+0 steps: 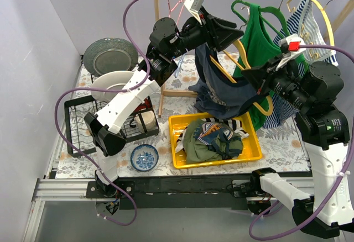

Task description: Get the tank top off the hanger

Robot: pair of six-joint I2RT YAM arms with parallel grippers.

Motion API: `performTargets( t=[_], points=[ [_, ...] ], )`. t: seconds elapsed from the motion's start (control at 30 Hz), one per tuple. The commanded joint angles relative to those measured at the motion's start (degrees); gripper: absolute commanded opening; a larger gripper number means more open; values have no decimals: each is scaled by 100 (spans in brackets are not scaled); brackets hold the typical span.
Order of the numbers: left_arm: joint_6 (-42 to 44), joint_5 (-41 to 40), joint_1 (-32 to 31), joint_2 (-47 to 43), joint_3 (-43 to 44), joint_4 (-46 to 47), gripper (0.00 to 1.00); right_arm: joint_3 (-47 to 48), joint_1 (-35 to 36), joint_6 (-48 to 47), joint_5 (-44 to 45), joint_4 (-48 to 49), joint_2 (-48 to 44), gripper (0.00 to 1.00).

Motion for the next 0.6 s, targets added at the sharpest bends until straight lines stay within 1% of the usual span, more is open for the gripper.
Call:
performTargets(
  t=[0.0,0.13,0.17,0.2,0.23,0.3,0.37,0.4,0.43,0.47,0.57],
  points=[
    [19,54,-98,-92,170,-2,45,146,2,37,-119,479,71,1],
    [133,-51,-142,-163,30,16,38,155,2,72,-128,522,89,1],
    [133,-51,-142,-154,29,7,33,163,2,64,-137,522,107,1],
    [133,-34,-150,-154,12,-1,20,163,2,81,-137,514,107,1],
    [142,-51,-150,-172,-14,-28,12,163,2,90,-128,513,107,1],
    [107,-121,-177,-224,-137,-28,0,111,11,125,-67,548,81,1],
    [107,-192,-186,-329,-243,42,0,102,11,222,3,584,37,1],
    [81,-218,-186,-356,-269,68,0,102,11,257,30,584,10,5],
    [72,-279,-186,-382,-243,86,0,119,11,353,65,601,-7,14],
    [72,-419,-186,-417,-217,78,0,128,2,415,109,636,-68,35],
    [238,-639,-186,-497,-129,-71,0,163,11,660,407,672,-209,57]
  ],
)
